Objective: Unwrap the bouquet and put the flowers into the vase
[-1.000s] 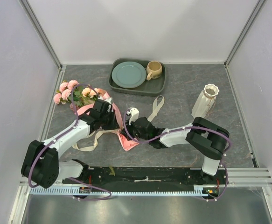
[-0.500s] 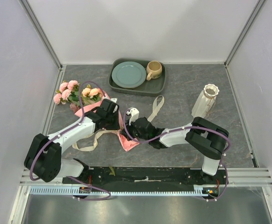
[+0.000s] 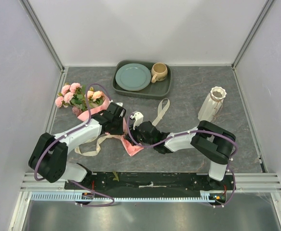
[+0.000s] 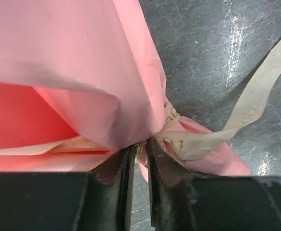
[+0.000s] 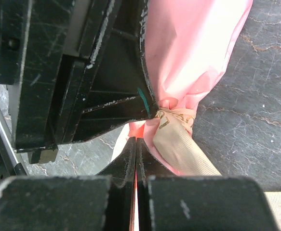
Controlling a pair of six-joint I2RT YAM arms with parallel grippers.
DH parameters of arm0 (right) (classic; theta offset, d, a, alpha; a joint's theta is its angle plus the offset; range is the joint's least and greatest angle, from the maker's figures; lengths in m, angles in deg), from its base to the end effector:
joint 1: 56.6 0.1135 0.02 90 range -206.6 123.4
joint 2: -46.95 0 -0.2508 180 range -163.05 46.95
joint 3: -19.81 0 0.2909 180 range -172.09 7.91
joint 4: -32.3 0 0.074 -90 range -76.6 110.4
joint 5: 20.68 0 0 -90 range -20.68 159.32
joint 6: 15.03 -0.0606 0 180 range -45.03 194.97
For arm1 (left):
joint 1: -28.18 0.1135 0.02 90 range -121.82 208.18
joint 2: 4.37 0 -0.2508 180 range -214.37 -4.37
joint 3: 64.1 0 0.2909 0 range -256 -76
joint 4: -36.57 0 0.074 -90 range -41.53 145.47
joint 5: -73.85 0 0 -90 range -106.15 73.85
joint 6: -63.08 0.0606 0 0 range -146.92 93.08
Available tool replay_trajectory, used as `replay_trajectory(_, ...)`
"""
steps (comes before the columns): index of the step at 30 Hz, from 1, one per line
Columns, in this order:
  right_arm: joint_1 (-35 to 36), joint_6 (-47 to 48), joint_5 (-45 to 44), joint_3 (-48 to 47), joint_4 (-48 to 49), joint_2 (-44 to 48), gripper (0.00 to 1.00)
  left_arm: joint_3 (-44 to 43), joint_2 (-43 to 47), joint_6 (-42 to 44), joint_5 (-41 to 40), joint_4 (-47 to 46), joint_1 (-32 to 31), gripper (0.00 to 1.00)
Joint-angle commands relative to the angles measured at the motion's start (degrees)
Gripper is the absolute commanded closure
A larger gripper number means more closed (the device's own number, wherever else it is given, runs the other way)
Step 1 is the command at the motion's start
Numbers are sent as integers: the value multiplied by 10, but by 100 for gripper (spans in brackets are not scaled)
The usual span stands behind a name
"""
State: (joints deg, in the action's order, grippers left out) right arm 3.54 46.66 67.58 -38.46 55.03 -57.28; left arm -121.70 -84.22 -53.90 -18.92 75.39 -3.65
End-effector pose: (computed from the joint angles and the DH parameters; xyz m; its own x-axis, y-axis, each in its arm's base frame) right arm 0.2045 0.3525 0.0944 -0.5774 -0.0537 -0.8147 -0.6578 0.6217 0.4253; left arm 0.2650 -0.1611 0.1325 -0.8926 0.0208 -0.4503 0.1144 0.9767 -0.1818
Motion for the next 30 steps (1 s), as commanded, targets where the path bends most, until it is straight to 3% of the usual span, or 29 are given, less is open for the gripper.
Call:
replay_trajectory(1,0,-3,-5,-2,-6,-13,100,-3,-16,15,-11,31,-11,81)
replay_trajectory(3,-1,-4,-4,-4,-7,-14,100,-7,0,13,-13,31,-14,93)
replay_trajectory(5,-1,-6,-2,-7,-10,-19,100,-8,17,11,-13,29,-14,98)
replay_trajectory(21,-2,-16,-16,-21,-35,-33,100,32,196,-49,-29,-4,-14,98)
replay_trajectory(26,-2,-15,-16,-19,-33,-29,100,0,119,-26,-20,41,-14,68)
replay_trajectory(30,-2,-13,-17,-16,-33,-25,100,-6,86,-11,-28,57,-14,63)
